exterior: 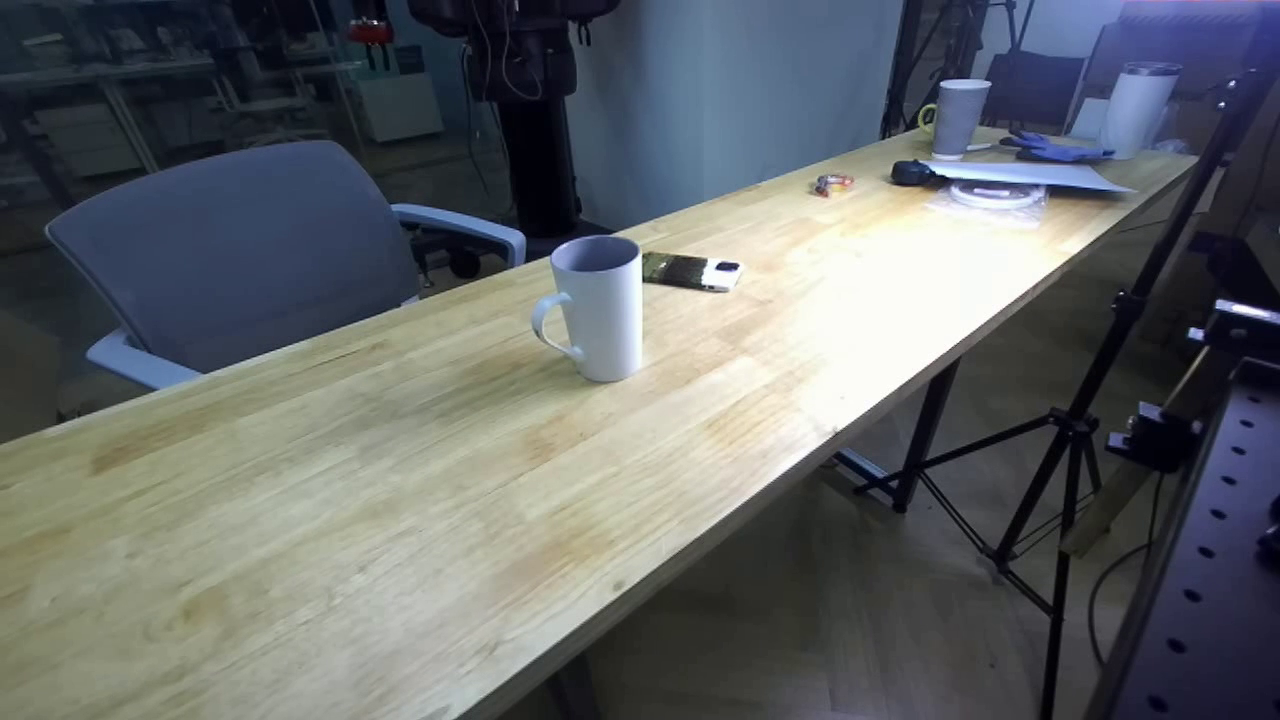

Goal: Pick up the cup and put it on the right side of the table

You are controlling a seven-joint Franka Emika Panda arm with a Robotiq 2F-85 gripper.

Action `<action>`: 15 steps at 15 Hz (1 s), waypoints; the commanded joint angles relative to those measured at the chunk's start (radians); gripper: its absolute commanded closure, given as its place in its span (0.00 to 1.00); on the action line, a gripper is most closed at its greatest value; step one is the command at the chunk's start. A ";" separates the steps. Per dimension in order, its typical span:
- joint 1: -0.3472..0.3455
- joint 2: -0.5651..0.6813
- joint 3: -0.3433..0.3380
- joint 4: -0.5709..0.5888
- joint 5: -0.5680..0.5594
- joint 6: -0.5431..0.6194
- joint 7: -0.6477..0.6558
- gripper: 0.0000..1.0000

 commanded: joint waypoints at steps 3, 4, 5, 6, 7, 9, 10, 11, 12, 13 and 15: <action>0.019 0.104 -0.012 0.082 0.020 0.005 -0.025 0.00; 0.021 0.129 -0.012 0.101 0.025 0.015 -0.024 0.00; 0.023 0.153 -0.012 0.121 0.031 0.020 -0.027 0.00; 0.026 0.181 -0.012 0.144 0.034 0.024 -0.025 0.00; 0.029 0.209 -0.012 0.170 0.040 0.027 -0.027 0.00; 0.034 0.271 -0.009 0.229 0.043 0.029 -0.012 0.00; 0.038 0.304 -0.009 0.263 0.046 0.025 -0.008 0.00; 0.041 0.335 -0.009 0.294 0.049 0.020 -0.008 0.00; 0.044 0.371 -0.009 0.328 0.044 0.018 0.002 0.00; 0.048 0.402 -0.010 0.359 0.043 0.015 0.005 0.00; 0.056 0.467 -0.011 0.425 0.041 0.008 0.017 0.00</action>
